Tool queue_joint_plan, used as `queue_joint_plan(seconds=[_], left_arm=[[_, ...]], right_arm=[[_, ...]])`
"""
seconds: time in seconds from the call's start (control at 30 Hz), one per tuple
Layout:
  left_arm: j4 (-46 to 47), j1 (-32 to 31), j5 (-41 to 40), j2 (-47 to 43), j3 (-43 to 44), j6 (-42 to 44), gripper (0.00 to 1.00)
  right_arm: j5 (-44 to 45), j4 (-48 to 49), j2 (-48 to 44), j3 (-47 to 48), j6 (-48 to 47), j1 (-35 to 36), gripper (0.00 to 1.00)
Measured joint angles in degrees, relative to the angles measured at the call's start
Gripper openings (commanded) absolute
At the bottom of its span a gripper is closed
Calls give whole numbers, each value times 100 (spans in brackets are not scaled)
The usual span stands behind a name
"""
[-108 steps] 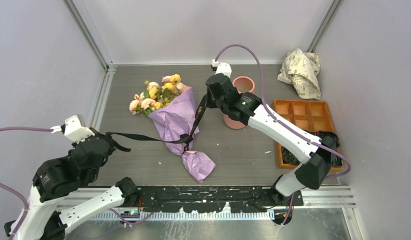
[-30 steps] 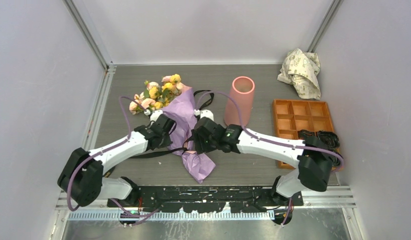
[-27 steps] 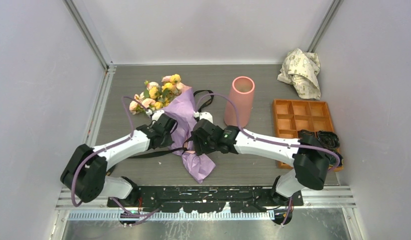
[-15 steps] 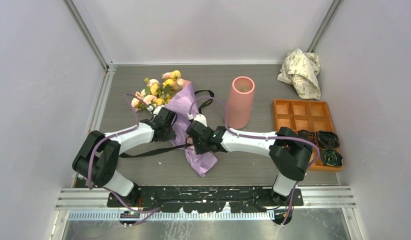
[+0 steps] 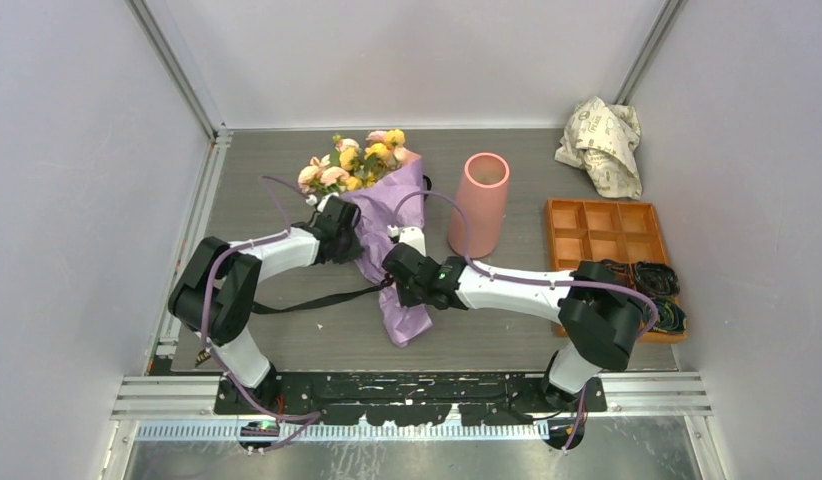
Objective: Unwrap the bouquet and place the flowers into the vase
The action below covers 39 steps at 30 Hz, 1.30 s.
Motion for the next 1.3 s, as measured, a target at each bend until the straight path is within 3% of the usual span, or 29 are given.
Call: queue_joint_plan(seconds=[0.13,0.3,0.43,0.53,0.8,1.3], left_arm=[[142,48,173,66,31,4,0],[223,85,474,-39,-85,83,0],[201,107,723,-380,-262,175,1],[240,96,966,-737,-269,286,2],[577,-151,1283,-1364,-490,564,3],[1117,-1423,1497,-992,-962,544,6]], right_arm=[[50,168,-125,-302,153,-7,2],[57,160,-120,-435,286,-4,17],[44,28,-120,-437,315,-4,35],[94,-107,-142,-433,304,-4,40],[387,-496,-501,179,210,-4,36],[662,-647,-129,461,181,-229,36]])
